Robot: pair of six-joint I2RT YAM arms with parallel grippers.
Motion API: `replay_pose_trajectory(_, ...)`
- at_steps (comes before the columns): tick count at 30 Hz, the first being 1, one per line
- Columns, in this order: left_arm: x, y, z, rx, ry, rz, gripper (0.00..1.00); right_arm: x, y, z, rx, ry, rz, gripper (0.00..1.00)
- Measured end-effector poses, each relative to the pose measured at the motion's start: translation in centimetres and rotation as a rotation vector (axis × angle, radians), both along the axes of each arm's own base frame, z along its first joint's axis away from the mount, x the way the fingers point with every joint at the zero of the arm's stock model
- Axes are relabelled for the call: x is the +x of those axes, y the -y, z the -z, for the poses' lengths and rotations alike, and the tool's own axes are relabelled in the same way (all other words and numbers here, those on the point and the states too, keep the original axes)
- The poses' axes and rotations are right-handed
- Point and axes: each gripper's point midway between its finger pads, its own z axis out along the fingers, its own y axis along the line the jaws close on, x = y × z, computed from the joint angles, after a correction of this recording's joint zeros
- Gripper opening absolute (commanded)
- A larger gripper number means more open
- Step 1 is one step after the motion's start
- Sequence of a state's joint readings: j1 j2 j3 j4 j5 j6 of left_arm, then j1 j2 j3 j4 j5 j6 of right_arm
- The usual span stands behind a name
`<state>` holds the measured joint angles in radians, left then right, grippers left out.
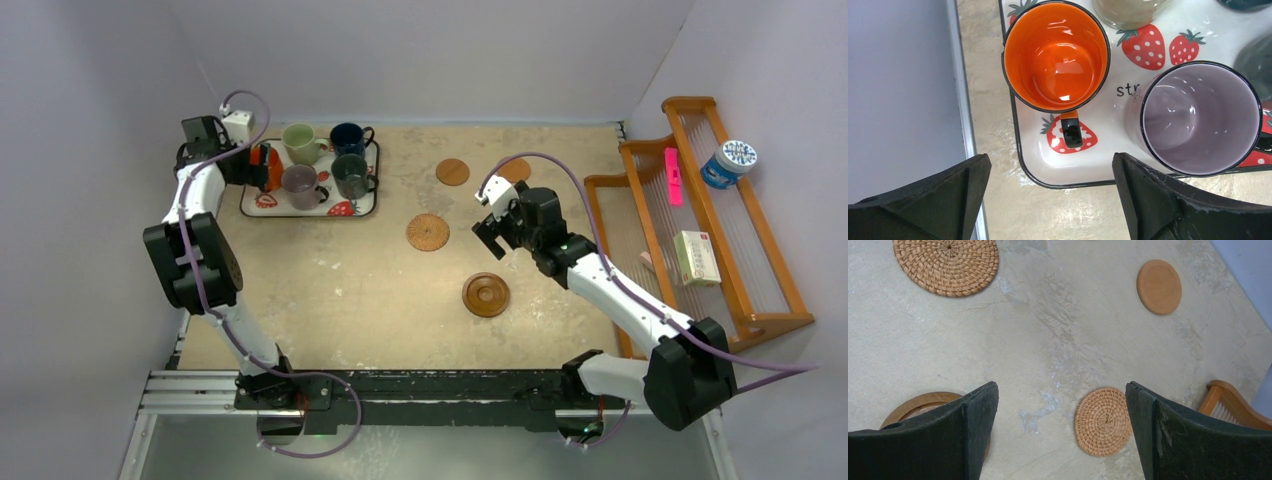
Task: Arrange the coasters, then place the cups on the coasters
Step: Pick up the cup from the tray.
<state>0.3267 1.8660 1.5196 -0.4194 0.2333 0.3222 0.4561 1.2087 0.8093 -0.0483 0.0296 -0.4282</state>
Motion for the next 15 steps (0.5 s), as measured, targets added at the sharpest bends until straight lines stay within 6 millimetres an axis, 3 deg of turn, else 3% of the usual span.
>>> replay_pose_trajectory(7, 0.1, 0.6, 1.6, -0.044, 0.011, -0.008, 1.0, 0.0, 0.1, 0.0, -0.002, 0.002, 0.004, 0.99)
replay_pose_trajectory(15, 1.5, 0.5, 3.3, -0.079, 0.053, -0.038, 0.96, 0.0, 0.1, 0.0, -0.002, 0.002, 0.004, 0.99)
